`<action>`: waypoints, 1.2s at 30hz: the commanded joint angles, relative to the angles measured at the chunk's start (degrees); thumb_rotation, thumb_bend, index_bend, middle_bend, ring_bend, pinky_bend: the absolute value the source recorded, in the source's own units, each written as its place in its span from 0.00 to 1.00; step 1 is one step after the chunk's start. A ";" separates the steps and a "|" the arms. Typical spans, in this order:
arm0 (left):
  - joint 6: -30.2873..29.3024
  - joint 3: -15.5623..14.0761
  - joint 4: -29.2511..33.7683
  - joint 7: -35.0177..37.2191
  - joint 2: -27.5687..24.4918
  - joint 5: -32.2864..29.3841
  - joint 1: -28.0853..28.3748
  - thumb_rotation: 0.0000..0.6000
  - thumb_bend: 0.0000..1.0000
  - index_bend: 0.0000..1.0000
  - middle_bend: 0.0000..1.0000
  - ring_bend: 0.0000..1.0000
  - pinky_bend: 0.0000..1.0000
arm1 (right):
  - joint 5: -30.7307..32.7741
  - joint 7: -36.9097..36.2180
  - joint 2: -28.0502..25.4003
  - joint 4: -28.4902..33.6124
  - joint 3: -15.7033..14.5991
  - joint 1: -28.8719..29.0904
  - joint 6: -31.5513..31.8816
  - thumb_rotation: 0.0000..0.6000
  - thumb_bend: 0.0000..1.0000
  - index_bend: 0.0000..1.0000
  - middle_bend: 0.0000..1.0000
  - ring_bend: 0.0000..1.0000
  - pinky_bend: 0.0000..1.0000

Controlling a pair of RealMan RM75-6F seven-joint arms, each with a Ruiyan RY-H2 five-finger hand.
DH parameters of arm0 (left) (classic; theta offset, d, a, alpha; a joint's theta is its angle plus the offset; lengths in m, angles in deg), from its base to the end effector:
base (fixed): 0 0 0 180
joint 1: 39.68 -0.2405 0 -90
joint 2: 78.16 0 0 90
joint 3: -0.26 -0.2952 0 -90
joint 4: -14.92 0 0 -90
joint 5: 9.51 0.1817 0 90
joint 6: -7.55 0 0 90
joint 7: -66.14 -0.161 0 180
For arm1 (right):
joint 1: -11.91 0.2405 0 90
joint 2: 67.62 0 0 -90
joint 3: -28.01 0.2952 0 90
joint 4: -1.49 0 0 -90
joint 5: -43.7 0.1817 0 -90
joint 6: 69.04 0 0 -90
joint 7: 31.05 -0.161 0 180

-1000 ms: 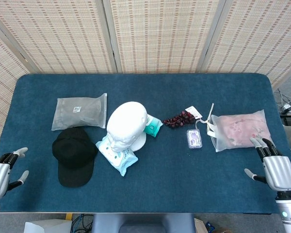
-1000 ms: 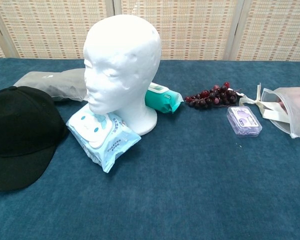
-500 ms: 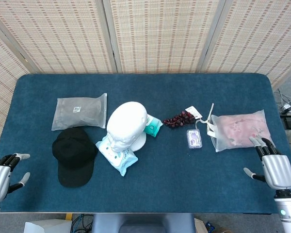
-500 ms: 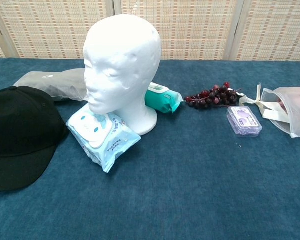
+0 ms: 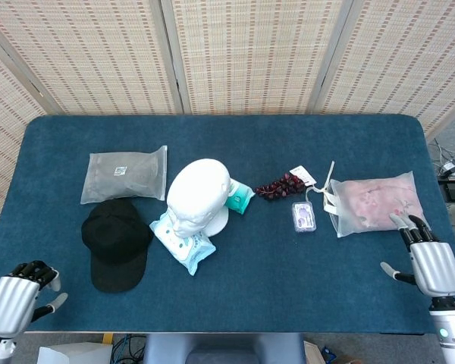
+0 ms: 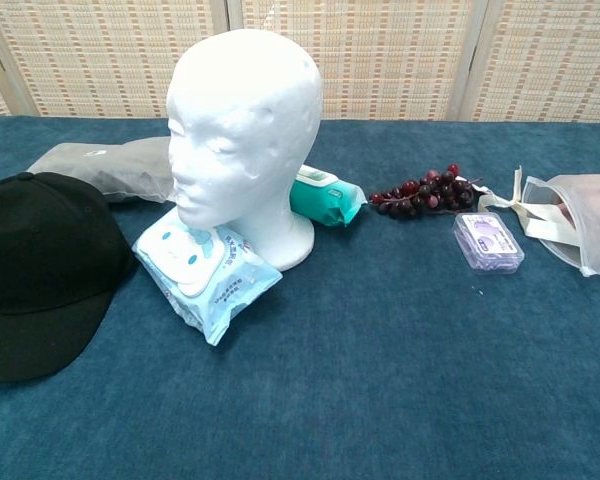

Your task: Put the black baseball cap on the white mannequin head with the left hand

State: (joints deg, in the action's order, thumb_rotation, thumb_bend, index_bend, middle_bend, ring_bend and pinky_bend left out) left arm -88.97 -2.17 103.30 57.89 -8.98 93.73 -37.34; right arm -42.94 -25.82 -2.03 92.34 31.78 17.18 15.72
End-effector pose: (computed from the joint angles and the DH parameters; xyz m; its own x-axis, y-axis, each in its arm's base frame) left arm -0.3004 0.1610 0.1744 0.4780 -0.1202 0.8701 0.8331 -0.2520 -0.4924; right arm -0.3341 -0.2042 0.1962 0.4774 0.0133 0.8786 -0.8782 -0.0258 0.4776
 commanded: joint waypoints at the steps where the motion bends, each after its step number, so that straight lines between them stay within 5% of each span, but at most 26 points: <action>1: 1.40 -1.07 -1.85 -0.42 1.82 1.54 0.53 1.00 0.07 0.68 0.70 0.43 0.45 | 0.08 0.30 0.02 0.03 -0.01 0.12 -0.26 1.00 0.00 0.09 0.21 0.13 0.42; 36: 11.31 -2.25 -14.04 -1.88 14.95 -0.47 5.16 1.00 0.05 0.71 0.75 0.46 0.45 | -0.11 -0.82 -0.58 0.24 -0.19 0.10 -0.21 1.00 0.00 0.10 0.22 0.13 0.42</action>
State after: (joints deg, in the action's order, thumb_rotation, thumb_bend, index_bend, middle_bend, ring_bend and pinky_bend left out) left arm -77.77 -4.46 89.33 56.01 5.87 93.36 -32.26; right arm -43.03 -26.62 -2.59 92.59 31.59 17.30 15.49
